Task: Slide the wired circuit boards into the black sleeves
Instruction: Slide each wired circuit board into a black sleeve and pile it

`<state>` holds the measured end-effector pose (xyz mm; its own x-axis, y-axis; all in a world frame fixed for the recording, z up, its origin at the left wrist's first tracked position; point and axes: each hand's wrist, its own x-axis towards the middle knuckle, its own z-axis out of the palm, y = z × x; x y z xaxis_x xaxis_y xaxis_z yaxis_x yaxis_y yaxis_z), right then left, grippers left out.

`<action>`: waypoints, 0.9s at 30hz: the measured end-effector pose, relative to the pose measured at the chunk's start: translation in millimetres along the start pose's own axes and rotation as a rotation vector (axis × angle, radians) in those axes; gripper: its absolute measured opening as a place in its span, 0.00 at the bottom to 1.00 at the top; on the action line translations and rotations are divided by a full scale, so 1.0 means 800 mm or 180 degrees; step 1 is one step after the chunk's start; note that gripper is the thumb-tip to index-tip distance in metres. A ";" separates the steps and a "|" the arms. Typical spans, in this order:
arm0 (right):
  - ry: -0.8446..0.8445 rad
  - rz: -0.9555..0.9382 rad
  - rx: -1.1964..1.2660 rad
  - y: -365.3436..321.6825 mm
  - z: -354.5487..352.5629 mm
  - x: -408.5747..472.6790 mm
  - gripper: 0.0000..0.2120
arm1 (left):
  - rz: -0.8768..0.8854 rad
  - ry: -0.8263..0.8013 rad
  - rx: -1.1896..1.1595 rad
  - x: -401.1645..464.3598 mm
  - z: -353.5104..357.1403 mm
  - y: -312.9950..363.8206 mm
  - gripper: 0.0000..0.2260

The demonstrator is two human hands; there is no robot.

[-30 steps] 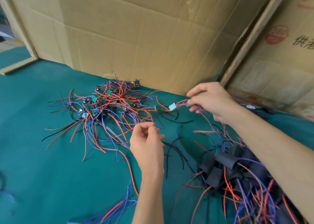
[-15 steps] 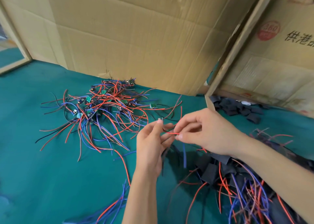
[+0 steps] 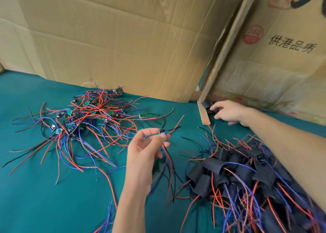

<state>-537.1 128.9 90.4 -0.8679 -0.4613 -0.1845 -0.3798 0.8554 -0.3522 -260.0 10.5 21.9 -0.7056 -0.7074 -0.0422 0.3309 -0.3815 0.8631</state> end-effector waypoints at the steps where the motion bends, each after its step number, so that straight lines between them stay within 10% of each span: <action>1: -0.0058 0.0000 -0.0049 0.004 0.006 0.006 0.21 | -0.0006 -0.0007 -0.0028 0.000 0.000 0.000 0.09; 27: 0.0782 0.1047 -0.0076 0.042 0.008 -0.009 0.11 | 0.0049 -0.0606 0.0145 -0.005 -0.003 0.002 0.17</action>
<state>-541.8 159.2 74.0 -0.9938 -0.0946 -0.0581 -0.0739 0.9544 -0.2892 -255.0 11.4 22.1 -0.8079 -0.5859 0.0635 0.3170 -0.3412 0.8850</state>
